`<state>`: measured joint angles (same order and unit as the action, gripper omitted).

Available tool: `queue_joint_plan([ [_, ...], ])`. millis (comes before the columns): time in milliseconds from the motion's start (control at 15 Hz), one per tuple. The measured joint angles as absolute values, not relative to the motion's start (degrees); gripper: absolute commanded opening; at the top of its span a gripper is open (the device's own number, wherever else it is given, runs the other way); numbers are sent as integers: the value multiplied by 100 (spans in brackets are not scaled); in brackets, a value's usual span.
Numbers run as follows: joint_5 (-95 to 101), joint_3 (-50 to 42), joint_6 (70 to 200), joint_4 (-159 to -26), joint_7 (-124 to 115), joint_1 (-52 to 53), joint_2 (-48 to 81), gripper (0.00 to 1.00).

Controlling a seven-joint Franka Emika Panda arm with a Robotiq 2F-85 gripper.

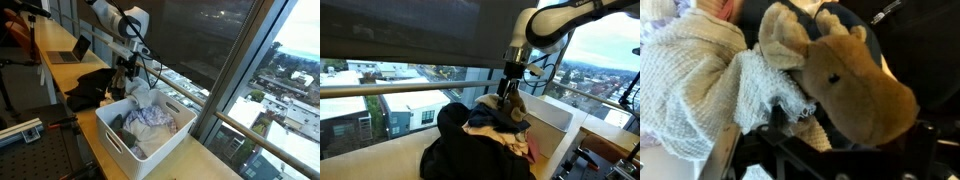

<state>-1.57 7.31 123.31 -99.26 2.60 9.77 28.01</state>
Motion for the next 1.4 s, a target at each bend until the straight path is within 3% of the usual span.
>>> queue_joint_plan([
  [800,-154,738,12238,-10139,262,1012,2354,100],
  [1400,-88,295,11958,-9923,525,249,1656,100],
])
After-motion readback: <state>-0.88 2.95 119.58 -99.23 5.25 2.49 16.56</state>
